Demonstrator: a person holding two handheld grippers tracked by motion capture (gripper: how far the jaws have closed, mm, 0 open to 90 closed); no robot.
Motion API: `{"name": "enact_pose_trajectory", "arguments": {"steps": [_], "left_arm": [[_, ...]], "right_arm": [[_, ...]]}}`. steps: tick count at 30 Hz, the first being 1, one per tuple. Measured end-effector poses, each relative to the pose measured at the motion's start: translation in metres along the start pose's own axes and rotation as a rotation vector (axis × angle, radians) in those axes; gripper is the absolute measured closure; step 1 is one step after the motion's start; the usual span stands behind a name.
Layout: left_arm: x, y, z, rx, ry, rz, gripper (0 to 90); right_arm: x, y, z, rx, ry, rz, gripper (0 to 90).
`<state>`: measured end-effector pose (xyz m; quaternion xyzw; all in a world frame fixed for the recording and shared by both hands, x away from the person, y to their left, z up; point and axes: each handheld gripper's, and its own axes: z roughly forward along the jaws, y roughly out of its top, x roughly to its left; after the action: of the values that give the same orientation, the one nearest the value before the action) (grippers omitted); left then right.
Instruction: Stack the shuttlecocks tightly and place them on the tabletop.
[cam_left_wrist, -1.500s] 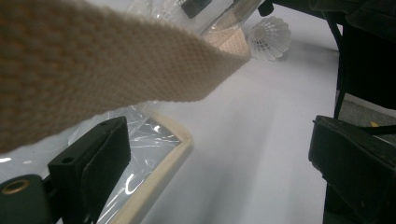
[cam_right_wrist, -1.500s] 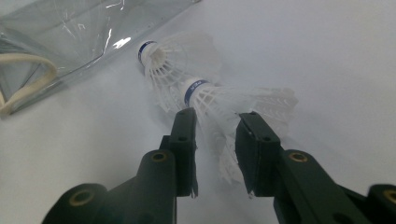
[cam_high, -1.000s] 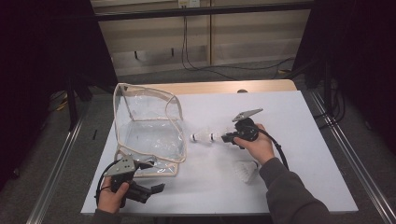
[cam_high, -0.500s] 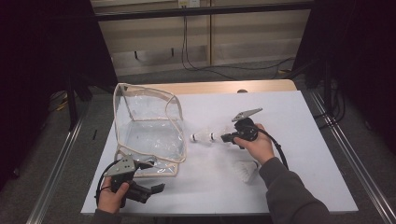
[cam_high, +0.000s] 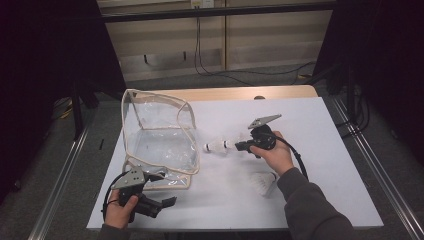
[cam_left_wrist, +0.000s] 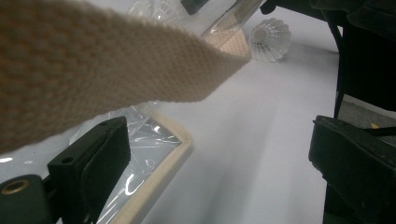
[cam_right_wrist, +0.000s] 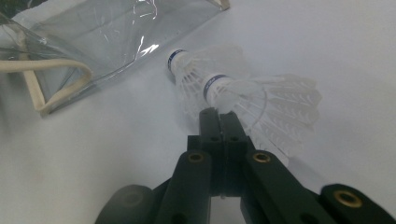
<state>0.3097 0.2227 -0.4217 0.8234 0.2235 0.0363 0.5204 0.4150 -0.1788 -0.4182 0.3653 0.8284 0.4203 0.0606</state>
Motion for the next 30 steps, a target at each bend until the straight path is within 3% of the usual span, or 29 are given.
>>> {"name": "enact_pose_trajectory", "arguments": {"steps": [30], "left_arm": [[-0.0002,0.0002,-0.0001,-0.008,0.0,-0.009,5.5]], "right_arm": [[0.0025,0.0069,0.005,-0.019,0.006,-0.017,90.0]]}}
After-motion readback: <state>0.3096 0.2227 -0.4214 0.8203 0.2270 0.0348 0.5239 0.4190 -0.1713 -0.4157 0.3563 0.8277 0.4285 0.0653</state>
